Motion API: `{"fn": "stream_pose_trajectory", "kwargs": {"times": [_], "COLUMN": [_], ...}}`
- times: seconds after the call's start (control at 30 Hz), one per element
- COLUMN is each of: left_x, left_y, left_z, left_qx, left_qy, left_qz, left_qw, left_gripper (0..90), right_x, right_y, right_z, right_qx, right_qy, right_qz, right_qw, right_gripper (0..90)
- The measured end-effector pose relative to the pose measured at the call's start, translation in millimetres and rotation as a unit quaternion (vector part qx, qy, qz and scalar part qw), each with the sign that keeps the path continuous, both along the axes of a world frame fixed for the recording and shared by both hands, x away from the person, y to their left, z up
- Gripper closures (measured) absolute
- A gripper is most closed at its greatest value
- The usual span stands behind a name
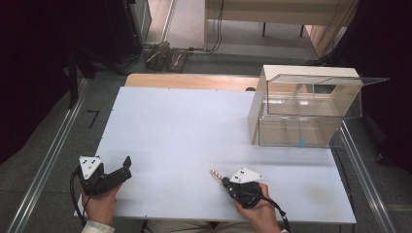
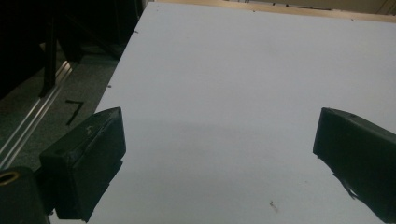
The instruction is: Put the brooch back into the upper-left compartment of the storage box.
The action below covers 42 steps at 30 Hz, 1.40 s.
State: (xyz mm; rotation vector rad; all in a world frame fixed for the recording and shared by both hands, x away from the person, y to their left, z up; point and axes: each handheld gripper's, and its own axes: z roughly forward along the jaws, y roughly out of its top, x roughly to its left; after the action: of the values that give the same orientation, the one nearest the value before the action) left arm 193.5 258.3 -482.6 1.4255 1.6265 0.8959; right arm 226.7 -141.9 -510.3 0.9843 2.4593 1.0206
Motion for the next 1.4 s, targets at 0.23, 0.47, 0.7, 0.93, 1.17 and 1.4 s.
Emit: {"fn": "stream_pose_trajectory", "kwargs": {"times": [0.23,0.47,0.7,0.93,1.17,1.4], "left_x": [0.2,-0.2,-0.2,-0.4,-0.6,-0.5], "left_y": [0.0,0.6,0.8,0.8,1.1,1.0], "left_z": [-0.1,0.2,0.3,0.4,0.4,0.4], "left_qx": [0.0,0.0,-0.001,-0.001,0.0,-0.001], "left_qy": [0.0,0.001,0.001,0.0,0.001,0.001], "left_qz": [-0.001,-0.001,-0.001,-0.001,0.0,-0.001], "left_qw": [1.0,1.0,1.0,1.0,1.0,1.0], "left_gripper": [1.7,1.7,1.7,1.7,1.7,1.7], "right_x": [1.9,3.5,4.0,3.6,3.1,4.4], "right_y": [-2.0,-4.0,-6.0,-7.8,-10.7,-18.9], "right_z": [0.2,1.2,4.1,7.3,13.2,23.0], "right_qx": [0.007,0.016,0.021,0.026,0.036,0.051], "right_qy": [0.008,0.005,0.001,-0.001,-0.01,-0.026], "right_qz": [0.003,0.001,0.001,0.001,-0.007,-0.016], "right_qw": [0.9999,0.9999,0.9998,0.9997,0.9993,0.9982], "right_gripper": [87.0,87.3,87.4,87.5,87.5,87.5]}}
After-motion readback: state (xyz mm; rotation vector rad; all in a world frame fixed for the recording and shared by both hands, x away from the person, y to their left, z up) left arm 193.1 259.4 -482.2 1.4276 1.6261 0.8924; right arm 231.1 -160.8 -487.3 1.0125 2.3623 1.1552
